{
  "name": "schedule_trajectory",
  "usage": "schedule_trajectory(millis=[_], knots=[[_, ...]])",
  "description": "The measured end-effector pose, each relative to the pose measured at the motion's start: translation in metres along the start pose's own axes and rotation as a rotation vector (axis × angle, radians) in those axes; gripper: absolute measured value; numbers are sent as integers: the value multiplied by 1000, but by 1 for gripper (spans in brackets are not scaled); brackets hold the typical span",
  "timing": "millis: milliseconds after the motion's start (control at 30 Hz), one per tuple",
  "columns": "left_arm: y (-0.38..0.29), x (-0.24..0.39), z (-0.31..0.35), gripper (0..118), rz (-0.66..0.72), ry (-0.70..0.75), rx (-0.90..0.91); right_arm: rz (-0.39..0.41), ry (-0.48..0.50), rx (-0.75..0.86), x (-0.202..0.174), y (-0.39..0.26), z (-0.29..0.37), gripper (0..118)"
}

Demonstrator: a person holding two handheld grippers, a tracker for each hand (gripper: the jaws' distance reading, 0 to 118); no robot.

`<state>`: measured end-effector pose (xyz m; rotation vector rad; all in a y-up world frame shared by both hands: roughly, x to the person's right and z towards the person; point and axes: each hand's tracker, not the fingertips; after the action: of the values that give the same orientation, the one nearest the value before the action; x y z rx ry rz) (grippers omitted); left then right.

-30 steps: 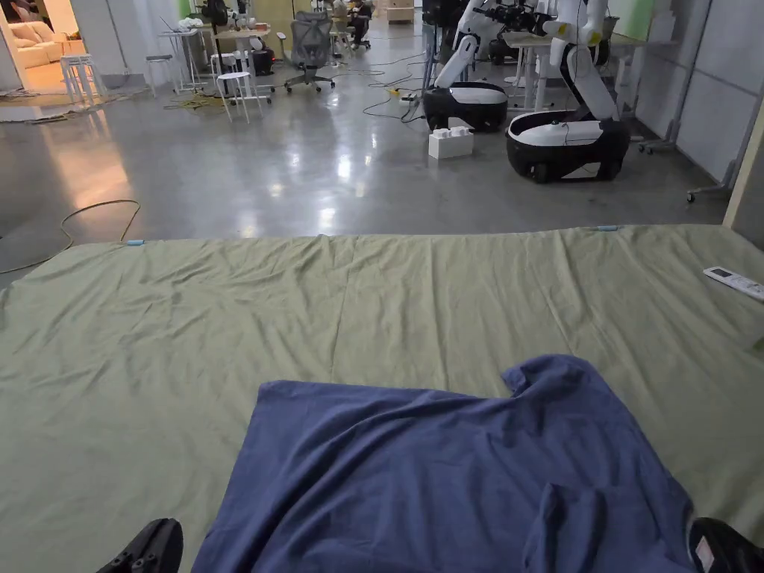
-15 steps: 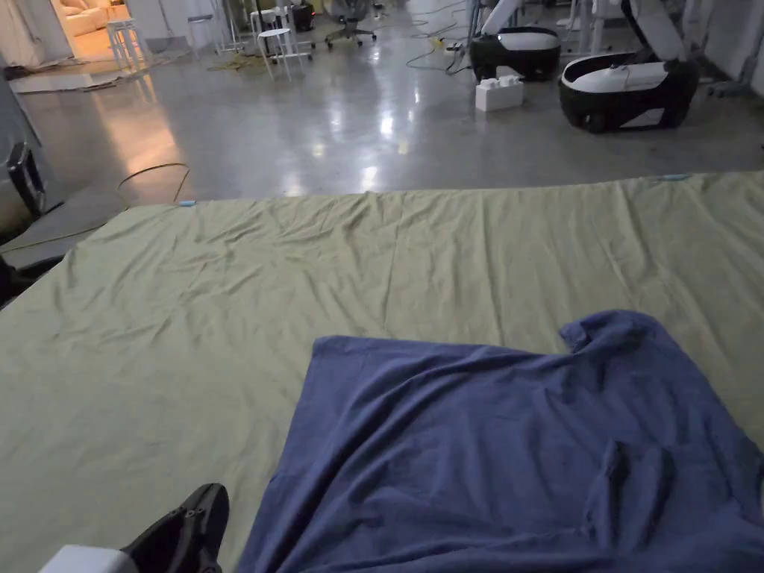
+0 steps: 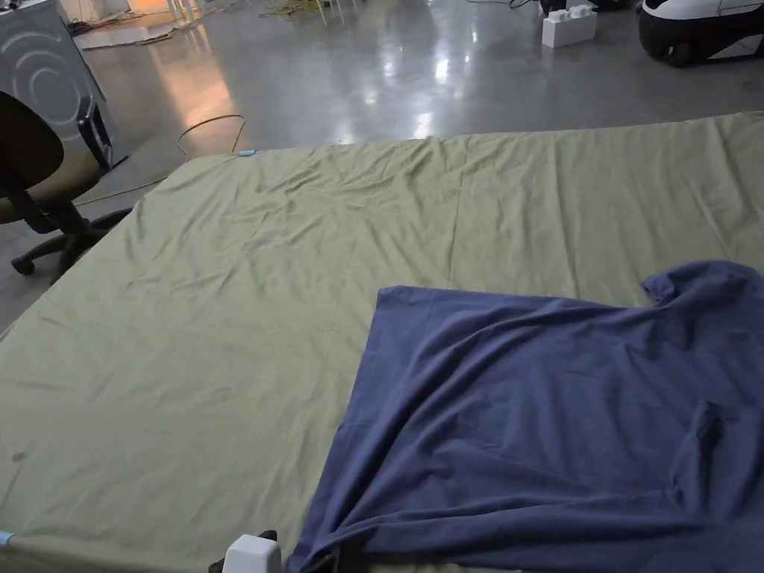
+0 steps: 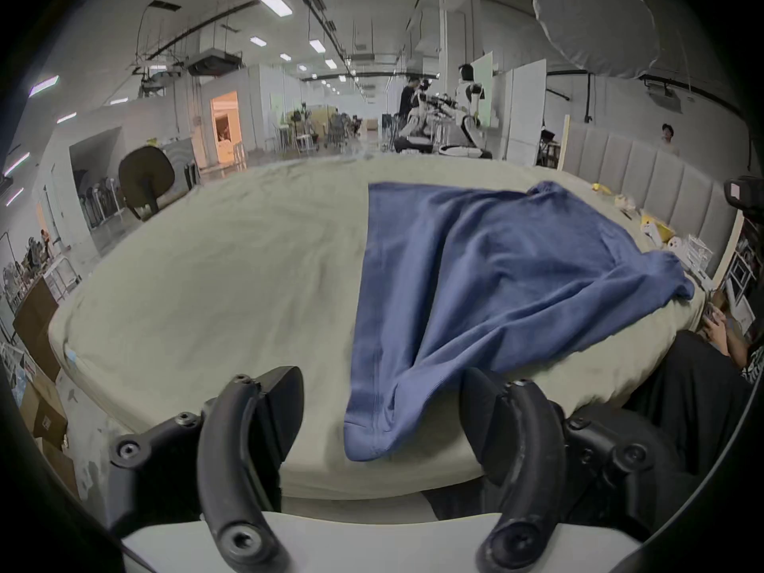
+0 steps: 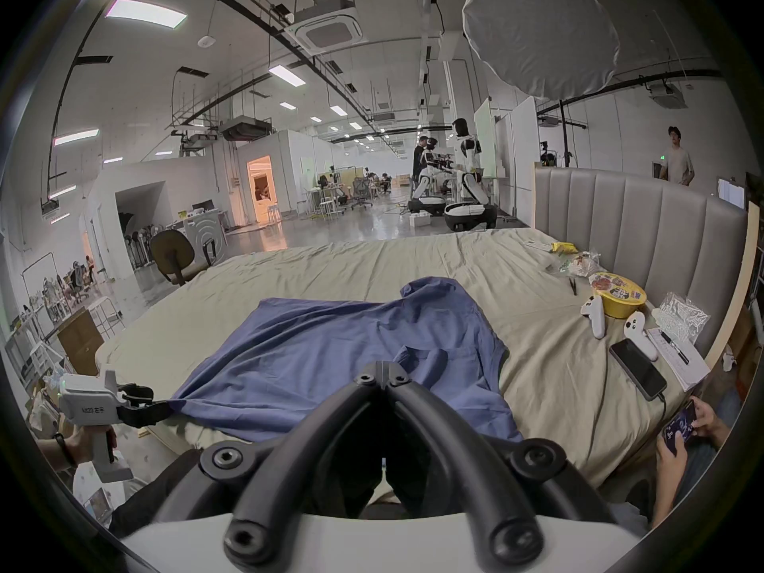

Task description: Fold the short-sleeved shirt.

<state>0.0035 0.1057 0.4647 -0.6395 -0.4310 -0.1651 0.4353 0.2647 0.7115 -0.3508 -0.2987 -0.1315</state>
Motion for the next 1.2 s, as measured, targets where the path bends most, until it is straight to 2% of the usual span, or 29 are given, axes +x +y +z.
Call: schedule_trajectory(millis=[67,100,133,200,300,367,433,467,500,533,567,767,800,833,900,967,1033,1100,1200], knots=[[-1,2,-13,60,14,-9,-55,-4,-3,-14,1,-2,-1,0],[-2,5,-18,47,1,-12,-68,-7,-4,-20,2,-3,-1,0],[-3,8,-18,41,-18,-12,-58,-13,-6,-23,3,-5,0,0],[3,9,-16,36,-28,-12,-51,-18,-13,-26,5,-6,1,0],[8,14,-15,11,-77,-39,-82,-40,-27,-32,13,-9,2,0],[9,28,-20,9,-182,8,-125,-52,-48,-40,21,-12,0,0],[13,31,-28,9,-164,11,-168,-59,-94,-41,32,-17,-6,4],[15,29,-31,9,-136,8,-182,-70,-120,-47,41,-21,-11,15],[17,27,-33,9,-99,4,-210,-107,-146,-105,51,-28,-20,40],[21,26,-34,9,-79,-2,-218,-138,-172,-148,60,-36,-29,77],[22,27,-33,9,-92,-9,-227,-166,-198,-174,69,-46,-39,88],[24,35,-37,9,-178,26,-256,-248,-263,-314,117,-99,-106,82],[24,35,-37,9,-179,28,-256,-240,-270,-305,121,-103,-112,75],[24,35,-37,9,-177,25,-258,-252,-273,-303,124,-106,-118,56],[24,35,-37,9,-169,26,-258,-262,-255,-302,126,-108,-122,26],[24,34,-37,9,-166,22,-257,-245,-222,-294,123,-109,-121,9],[23,34,-37,9,-164,24,-253,-214,-197,-308,119,-108,-121,8],[22,32,-34,9,-152,18,-245,-178,-213,-301,115,-108,-117,7],[21,24,-24,8,-118,-13,-189,-203,-204,-268,117,-104,-111,6]])
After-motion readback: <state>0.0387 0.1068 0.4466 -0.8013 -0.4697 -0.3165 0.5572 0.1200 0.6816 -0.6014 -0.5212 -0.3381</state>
